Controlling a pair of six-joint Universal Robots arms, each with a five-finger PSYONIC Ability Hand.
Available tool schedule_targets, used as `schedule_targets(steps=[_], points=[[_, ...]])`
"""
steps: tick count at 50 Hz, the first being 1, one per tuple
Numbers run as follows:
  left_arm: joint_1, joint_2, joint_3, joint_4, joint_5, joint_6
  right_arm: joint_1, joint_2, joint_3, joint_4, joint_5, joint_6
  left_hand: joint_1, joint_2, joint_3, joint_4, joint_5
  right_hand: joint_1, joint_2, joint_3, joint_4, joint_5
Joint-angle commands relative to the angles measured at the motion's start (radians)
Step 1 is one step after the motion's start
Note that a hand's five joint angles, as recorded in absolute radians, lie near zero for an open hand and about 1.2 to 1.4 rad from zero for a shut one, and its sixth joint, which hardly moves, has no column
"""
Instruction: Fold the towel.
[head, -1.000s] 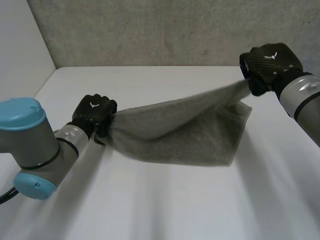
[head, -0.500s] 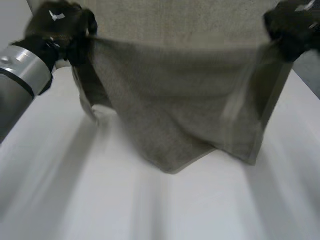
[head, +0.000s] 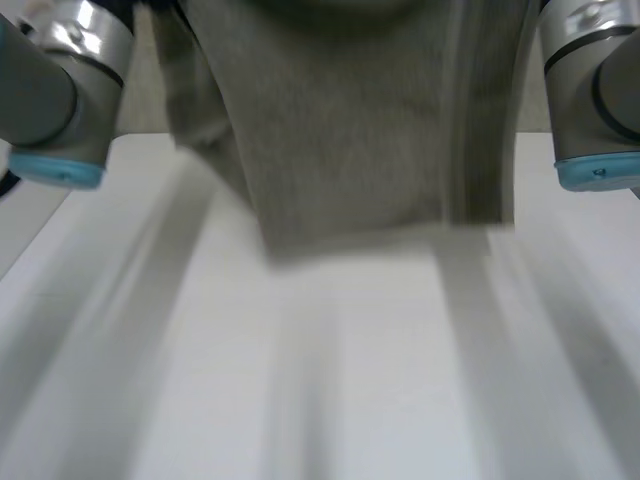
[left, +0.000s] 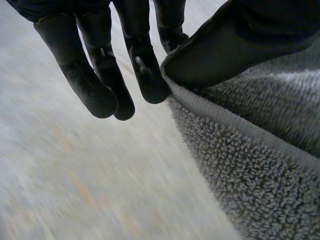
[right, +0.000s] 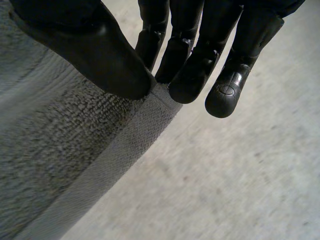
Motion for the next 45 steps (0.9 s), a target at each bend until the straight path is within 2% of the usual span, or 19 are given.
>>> schedule_targets(steps=[1, 3, 9, 11, 12, 14, 15, 17, 18, 22, 29, 39, 41, 45], points=[[0.028, 0.058, -0.042, -0.129, 0.014, -0.182, 0.001, -0.038, 0.060, 0.159, -0.057, 0.011, -0.099, -0.180, -0.198, -0.180, -0.353, 0.059, 0.065, 0.047, 0.051, 0.045], [0.029, 0.054, -0.131, -0.185, 0.052, -0.177, -0.010, -0.036, 0.096, 0.285, -0.093, 0.011, -0.099, -0.180, -0.198, -0.180, -0.353, 0.059, 0.065, 0.047, 0.051, 0.045], [0.028, 0.049, -0.321, -0.201, 0.089, -0.149, -0.011, -0.030, 0.231, 0.363, -0.129, 0.000, -0.099, -0.180, -0.198, -0.180, -0.353, 0.059, 0.065, 0.047, 0.051, 0.045], [0.028, 0.037, -0.445, -0.206, 0.089, -0.079, -0.014, -0.030, 0.341, 0.369, -0.130, -0.011, -0.099, -0.180, -0.198, -0.180, -0.353, 0.059, 0.065, 0.047, 0.051, 0.045], [0.028, 0.037, -0.445, -0.206, 0.089, -0.079, -0.014, -0.030, 0.342, 0.370, -0.130, -0.011, -0.099, -0.180, -0.198, -0.180, -0.353, 0.059, 0.065, 0.047, 0.051, 0.045], [0.028, 0.028, -0.562, -0.212, 0.092, 0.039, -0.017, -0.027, 0.447, 0.376, -0.126, -0.041, -0.099, -0.180, -0.198, -0.180, -0.353, 0.059, 0.065, 0.047, 0.051, 0.045], [0.028, 0.028, -0.562, -0.212, 0.092, 0.039, -0.017, -0.027, 0.448, 0.376, -0.126, -0.041, -0.099, -0.180, -0.198, -0.180, -0.353, 0.059, 0.065, 0.047, 0.051, 0.045], [0.022, 0.031, -0.666, -0.210, 0.094, 0.165, -0.019, -0.028, 0.547, 0.376, -0.115, -0.078, -0.099, -0.180, -0.198, -0.180, -0.353, 0.059, 0.065, 0.047, 0.051, 0.045], [0.022, 0.031, -0.666, -0.210, 0.094, 0.165, -0.019, -0.028, 0.547, 0.376, -0.115, -0.078, -0.099, -0.180, -0.198, -0.180, -0.353, 0.059, 0.065, 0.047, 0.051, 0.045], [0.011, 0.034, -0.770, -0.206, 0.092, 0.295, -0.072, -0.031, 0.654, 0.351, -0.109, -0.097, -0.099, -0.180, -0.198, -0.180, -0.353, 0.059, 0.065, 0.047, 0.051, 0.045], [0.000, 0.042, -0.781, -0.183, 0.085, 0.319, -0.151, -0.051, 0.719, 0.279, -0.101, -0.090, -0.099, -0.180, -0.198, -0.180, -0.353, 0.059, 0.065, 0.047, 0.051, 0.045], [0.008, 0.025, -0.794, -0.057, 0.083, 0.319, -0.218, -0.078, 0.733, 0.222, -0.100, -0.044, -0.104, -0.185, -0.204, -0.185, -0.359, 0.059, 0.065, 0.047, 0.051, 0.045], [0.016, -0.003, -0.794, -0.020, 0.083, 0.319, -0.223, -0.078, 0.735, 0.224, -0.101, -0.034, -0.233, -0.314, -0.333, -0.314, -0.488, 0.059, 0.065, 0.047, 0.051, 0.045], [0.025, -0.040, -0.783, 0.012, 0.080, 0.319, -0.231, -0.076, 0.733, 0.224, -0.103, -0.031, -0.277, -0.358, -0.377, -0.358, -0.532, 0.059, 0.065, 0.047, 0.051, 0.045]])
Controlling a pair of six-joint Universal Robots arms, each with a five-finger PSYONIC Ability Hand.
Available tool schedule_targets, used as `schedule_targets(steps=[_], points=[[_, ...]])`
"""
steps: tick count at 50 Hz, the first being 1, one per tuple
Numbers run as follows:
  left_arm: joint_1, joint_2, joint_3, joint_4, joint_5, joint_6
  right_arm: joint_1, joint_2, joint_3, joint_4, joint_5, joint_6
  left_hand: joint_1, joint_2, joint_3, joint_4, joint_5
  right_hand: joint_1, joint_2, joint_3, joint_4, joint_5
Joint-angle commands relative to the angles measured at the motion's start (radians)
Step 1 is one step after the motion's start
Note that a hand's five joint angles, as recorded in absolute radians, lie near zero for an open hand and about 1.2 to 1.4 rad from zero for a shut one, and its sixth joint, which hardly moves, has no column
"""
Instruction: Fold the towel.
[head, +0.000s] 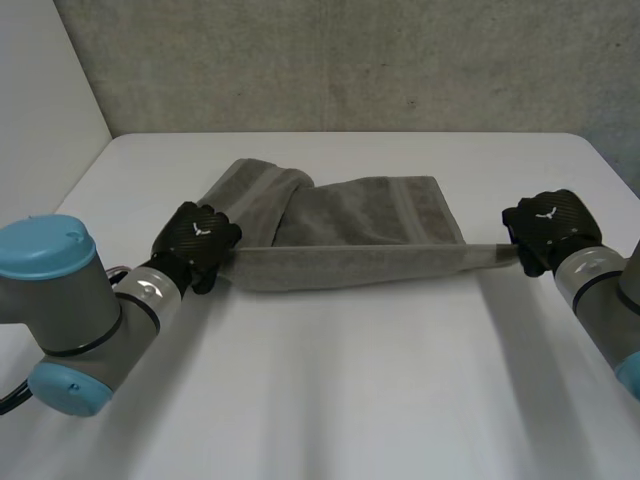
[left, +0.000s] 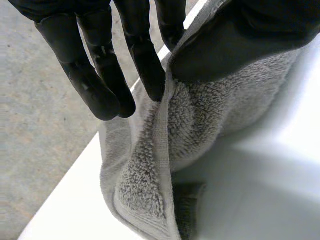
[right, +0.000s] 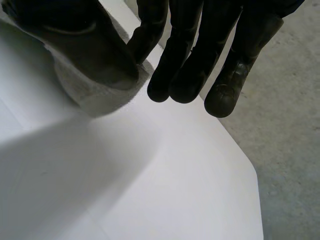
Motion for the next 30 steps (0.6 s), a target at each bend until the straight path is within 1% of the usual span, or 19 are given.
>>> schedule_targets(steps=[1, 8, 12, 20, 30], points=[[0.026, -0.077, 0.014, 0.091, -0.003, -0.002, -0.025, 0.000, -0.002, 0.001, -0.005, 0.022, -0.287, -0.272, -0.280, -0.266, -0.467, 0.057, 0.065, 0.046, 0.051, 0.045], [0.047, -0.125, 0.031, 0.093, -0.006, 0.001, -0.042, 0.000, -0.003, 0.001, -0.007, 0.021, -0.325, -0.310, -0.319, -0.305, -0.506, 0.057, 0.065, 0.046, 0.051, 0.045], [0.061, -0.127, 0.033, 0.094, -0.007, 0.001, -0.055, 0.001, -0.008, 0.001, -0.007, 0.021, -0.407, -0.392, -0.401, -0.387, -0.588, 0.057, 0.065, 0.046, 0.051, 0.045], [0.108, -0.120, 0.040, 0.088, -0.006, 0.003, -0.083, -0.002, -0.012, -0.006, -0.005, 0.019, -0.425, -0.410, -0.419, -0.405, -0.605, 0.057, 0.065, 0.046, 0.051, 0.045], [0.128, -0.127, 0.054, 0.087, -0.007, 0.001, -0.117, -0.003, -0.018, -0.008, -0.005, 0.018, -0.422, -0.407, -0.416, -0.402, -0.603, 0.057, 0.065, 0.046, 0.051, 0.045]])
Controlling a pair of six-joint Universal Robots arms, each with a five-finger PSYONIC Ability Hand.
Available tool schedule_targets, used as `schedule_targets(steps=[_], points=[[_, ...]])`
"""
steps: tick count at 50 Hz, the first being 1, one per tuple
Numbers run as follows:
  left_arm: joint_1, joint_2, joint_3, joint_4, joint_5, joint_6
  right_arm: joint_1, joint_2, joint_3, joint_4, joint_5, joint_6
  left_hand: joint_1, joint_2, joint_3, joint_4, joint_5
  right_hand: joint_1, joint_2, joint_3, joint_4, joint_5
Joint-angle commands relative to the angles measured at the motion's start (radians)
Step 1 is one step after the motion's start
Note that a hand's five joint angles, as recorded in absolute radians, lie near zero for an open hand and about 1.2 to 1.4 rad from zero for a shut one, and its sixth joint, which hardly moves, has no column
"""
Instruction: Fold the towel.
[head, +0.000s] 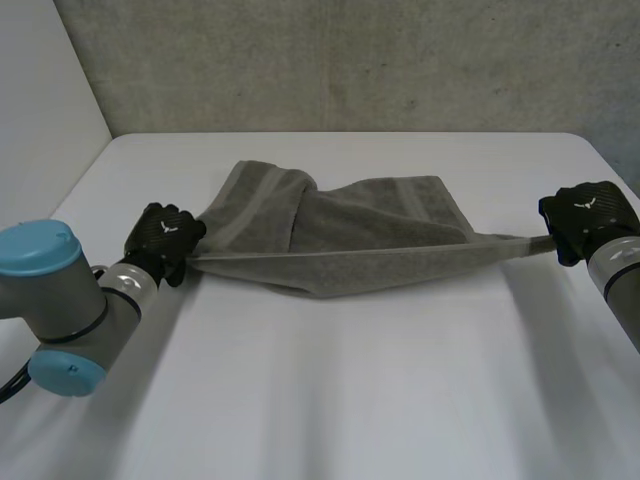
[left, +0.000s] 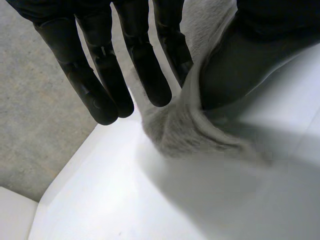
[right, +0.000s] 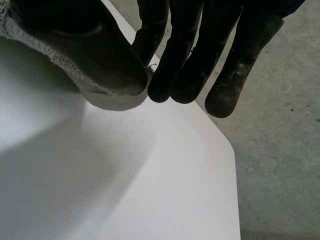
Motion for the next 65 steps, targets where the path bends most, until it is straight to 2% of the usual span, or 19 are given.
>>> schedule_targets(steps=[1, 4, 5, 6, 7, 11, 16, 19, 22, 24, 29, 34, 41, 46, 53, 57, 59, 65], points=[[0.009, -0.005, 0.006, 0.000, 0.000, 0.001, -0.022, -0.002, -0.003, -0.002, 0.001, 0.000, -0.136, -0.131, -0.147, -0.146, -0.310, 0.056, 0.065, 0.046, 0.051, 0.035], [0.011, -0.003, 0.006, -0.003, 0.001, 0.003, -0.021, 0.000, -0.001, -0.002, 0.001, 0.000, -0.089, -0.085, -0.100, -0.099, -0.263, 0.056, 0.065, 0.046, 0.051, 0.035], [0.011, 0.004, 0.006, -0.003, 0.003, 0.004, -0.019, -0.002, -0.001, -0.002, 0.001, 0.002, 0.030, 0.035, 0.019, 0.021, -0.143, 0.056, 0.065, 0.046, 0.051, 0.035], [0.011, 0.005, 0.006, -0.003, 0.003, 0.004, -0.019, -0.002, -0.001, -0.002, 0.001, 0.002, 0.031, 0.036, 0.020, 0.022, -0.142, 0.056, 0.065, 0.046, 0.051, 0.035], [0.011, 0.011, 0.008, -0.003, 0.003, 0.004, -0.019, -0.005, 0.000, -0.004, 0.001, 0.005, 0.197, 0.201, 0.186, 0.187, 0.023, 0.056, 0.065, 0.046, 0.051, 0.035], [0.014, 0.055, 0.006, -0.006, 0.000, 0.001, -0.019, -0.028, 0.000, -0.004, 0.001, 0.003, 0.198, 0.203, 0.187, 0.189, 0.025, 0.056, 0.065, 0.046, 0.051, 0.035], [0.030, 0.294, -0.021, -0.042, -0.019, -0.008, -0.016, -0.179, -0.003, 0.013, -0.007, 0.002, 0.198, 0.203, 0.187, 0.189, 0.025, 0.056, 0.065, 0.046, 0.051, 0.035], [0.031, 0.345, -0.023, -0.052, -0.017, -0.013, -0.016, -0.221, -0.008, 0.025, -0.009, 0.000, 0.198, 0.203, 0.187, 0.189, 0.025, 0.056, 0.065, 0.046, 0.051, 0.035], [0.032, 0.442, -0.024, -0.088, -0.013, -0.028, -0.018, -0.290, -0.032, 0.101, -0.024, -0.010, 0.198, 0.203, 0.187, 0.189, 0.025, 0.056, 0.065, 0.046, 0.051, 0.035], [0.032, 0.518, -0.035, -0.166, -0.008, -0.028, -0.031, -0.333, -0.078, 0.220, -0.059, 0.000, 0.198, 0.203, 0.187, 0.189, 0.025, 0.056, 0.065, 0.046, 0.051, 0.035], [0.032, 0.607, -0.069, -0.252, -0.002, -0.028, -0.083, -0.385, -0.126, 0.352, -0.107, -0.010, 0.198, 0.203, 0.187, 0.189, 0.025, 0.056, 0.065, 0.046, 0.051, 0.035], [0.024, 0.649, -0.101, -0.273, -0.002, -0.025, -0.111, -0.411, -0.139, 0.424, -0.153, -0.021, 0.198, 0.203, 0.187, 0.189, 0.025, 0.056, 0.065, 0.046, 0.051, 0.035], [0.020, 0.626, -0.120, -0.275, -0.002, -0.014, -0.126, -0.410, -0.136, 0.467, -0.182, -0.061, 0.198, 0.203, 0.187, 0.189, 0.025, 0.056, 0.065, 0.046, 0.051, 0.035], [0.018, 0.526, -0.104, -0.275, -0.002, 0.019, -0.120, -0.354, -0.141, 0.467, -0.182, -0.079, 0.198, 0.203, 0.187, 0.189, 0.025, 0.056, 0.065, 0.046, 0.051, 0.035], [0.017, 0.310, -0.048, -0.275, -0.002, 0.119, -0.094, -0.129, -0.227, 0.467, -0.162, -0.084, 0.198, 0.203, 0.187, 0.189, 0.025, 0.056, 0.065, 0.046, 0.051, 0.035], [0.017, 0.227, -0.004, -0.272, -0.003, 0.134, -0.065, -0.046, -0.273, 0.463, -0.153, -0.083, 0.198, 0.203, 0.187, 0.189, 0.025, 0.056, 0.065, 0.046, 0.051, 0.035], [0.015, 0.152, 0.055, -0.272, -0.010, 0.136, -0.045, 0.039, -0.319, 0.457, -0.133, -0.083, 0.198, 0.203, 0.187, 0.189, 0.025, 0.056, 0.065, 0.046, 0.051, 0.035], [0.009, 0.051, 0.158, -0.273, -0.019, 0.134, -0.013, 0.150, -0.397, 0.446, -0.090, -0.079, 0.198, 0.203, 0.187, 0.189, 0.025, 0.056, 0.065, 0.046, 0.051, 0.035]])
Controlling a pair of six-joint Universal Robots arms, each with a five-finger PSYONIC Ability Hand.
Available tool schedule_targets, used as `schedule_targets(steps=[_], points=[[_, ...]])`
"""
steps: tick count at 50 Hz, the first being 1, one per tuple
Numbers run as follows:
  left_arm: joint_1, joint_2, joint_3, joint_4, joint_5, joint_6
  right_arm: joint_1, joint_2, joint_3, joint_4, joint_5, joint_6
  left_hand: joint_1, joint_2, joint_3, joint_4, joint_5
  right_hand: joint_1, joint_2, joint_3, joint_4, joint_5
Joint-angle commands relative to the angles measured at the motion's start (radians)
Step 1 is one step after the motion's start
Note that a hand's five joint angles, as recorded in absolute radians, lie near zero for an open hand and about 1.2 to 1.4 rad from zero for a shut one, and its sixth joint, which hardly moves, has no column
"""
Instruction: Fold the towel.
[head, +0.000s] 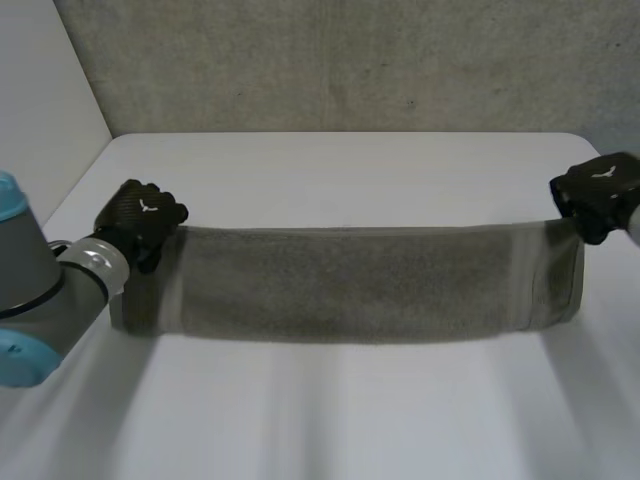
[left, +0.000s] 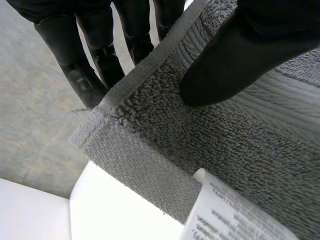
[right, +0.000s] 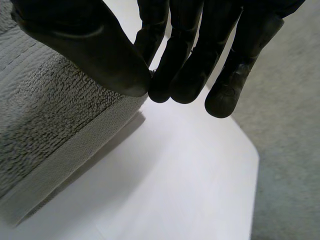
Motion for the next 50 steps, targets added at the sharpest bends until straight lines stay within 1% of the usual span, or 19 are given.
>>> schedule_targets(steps=[1, 8, 13, 22, 23, 24, 25, 26, 27, 28, 29, 30, 31, 35, 37, 43, 45, 46, 50], points=[[-0.006, -0.165, 0.156, -0.001, -0.011, -0.004, 0.062, 0.188, -0.125, -0.028, 0.056, 0.004, -0.069, -0.134, -0.158, -0.141, -0.290, 0.057, 0.065, 0.045, 0.051, 0.032], [-0.010, -0.258, 0.247, 0.005, -0.011, -0.003, 0.093, 0.302, -0.201, -0.132, 0.080, 0.012, -0.069, -0.134, -0.158, -0.141, -0.290, 0.057, 0.065, 0.045, 0.051, 0.032], [-0.033, -0.344, 0.328, 0.009, -0.013, -0.001, 0.128, 0.365, -0.251, -0.244, 0.135, 0.012, -0.069, -0.134, -0.158, -0.141, -0.290, 0.057, 0.065, 0.045, 0.051, 0.032], [-0.048, -0.389, 0.365, 0.011, -0.033, -0.004, 0.162, 0.412, -0.277, -0.253, 0.201, 0.012, -0.118, -0.184, -0.208, -0.190, -0.340, 0.011, 0.019, 0.000, 0.005, -0.014], [-0.056, -0.389, 0.366, 0.013, -0.051, -0.007, 0.165, 0.411, -0.274, -0.255, 0.218, 0.013, -0.365, -0.431, -0.455, -0.438, -0.587, -0.151, -0.144, -0.163, -0.158, -0.176], [-0.056, -0.389, 0.366, 0.013, -0.051, -0.007, 0.165, 0.411, -0.274, -0.255, 0.218, 0.013, -0.368, -0.433, -0.457, -0.440, -0.589, -0.153, -0.145, -0.165, -0.160, -0.178], [-0.063, -0.387, 0.365, 0.020, -0.071, -0.009, 0.167, 0.406, -0.270, -0.253, 0.227, 0.015, -0.647, -0.712, -0.736, -0.719, -0.868, -0.516, -0.509, -0.528, -0.523, -0.541], [-0.068, -0.383, 0.362, 0.035, -0.092, -0.012, 0.170, 0.403, -0.264, -0.255, 0.234, 0.018, -0.795, -0.860, -0.885, -0.867, -1.017, -0.895, -0.887, -0.907, -0.902, -0.920], [-0.068, -0.383, 0.362, 0.036, -0.092, -0.012, 0.170, 0.403, -0.264, -0.255, 0.234, 0.018, -0.796, -0.862, -0.886, -0.869, -1.018, -0.899, -0.891, -0.911, -0.905, -0.924], [-0.072, -0.374, 0.354, 0.052, -0.111, -0.012, 0.172, 0.402, -0.256, -0.256, 0.234, 0.019, -0.939, -1.004, -1.028, -1.011, -1.160, -1.024, -1.016, -1.036, -1.030, -1.049], [-0.074, -0.364, 0.351, 0.068, -0.127, -0.015, 0.168, 0.400, -0.245, -0.259, 0.234, 0.024, -1.184, -1.250, -1.274, -1.257, -1.406, -1.130, -1.122, -1.141, -1.136, -1.155], [-0.074, -0.364, 0.351, 0.068, -0.128, -0.015, 0.168, 0.400, -0.245, -0.260, 0.234, 0.024, -1.187, -1.252, -1.277, -1.259, -1.408, -1.131, -1.123, -1.143, -1.137, -1.156], [-0.074, -0.349, 0.348, 0.074, -0.141, -0.018, 0.168, 0.391, -0.228, -0.269, 0.234, 0.035, -1.291, -1.356, -1.380, -1.363, -1.512, -1.164, -1.157, -1.176, -1.171, -1.189], [-0.072, -0.309, 0.339, 0.074, -0.154, -0.043, 0.165, 0.324, -0.179, -0.284, 0.226, 0.073, -1.290, -1.355, -1.379, -1.362, -1.511, -1.164, -1.157, -1.176, -1.171, -1.189], [-0.062, -0.263, 0.305, 0.075, -0.148, -0.099, 0.153, 0.238, -0.107, -0.312, 0.217, 0.111, -1.290, -1.355, -1.379, -1.362, -1.511, -1.164, -1.157, -1.176, -1.171, -1.189], [-0.051, -0.189, 0.243, 0.080, -0.140, -0.199, 0.152, 0.136, -0.001, -0.335, 0.185, 0.128, -1.287, -1.352, -1.376, -1.359, -1.508, -1.164, -1.157, -1.176, -1.171, -1.189], [-0.039, -0.147, 0.189, 0.082, -0.123, -0.263, 0.152, 0.075, 0.063, -0.326, 0.171, 0.125, -1.284, -1.349, -1.373, -1.356, -1.505, -1.164, -1.157, -1.176, -1.171, -1.189], [-0.039, -0.146, 0.188, 0.082, -0.123, -0.264, 0.152, 0.075, 0.063, -0.325, 0.171, 0.125, -1.284, -1.349, -1.373, -1.356, -1.505, -1.164, -1.157, -1.176, -1.171, -1.189], [-0.016, -0.093, 0.097, 0.082, -0.047, -0.326, 0.145, 0.021, 0.163, -0.269, 0.151, 0.104, -1.284, -1.349, -1.373, -1.356, -1.505, -1.164, -1.157, -1.176, -1.171, -1.189]])
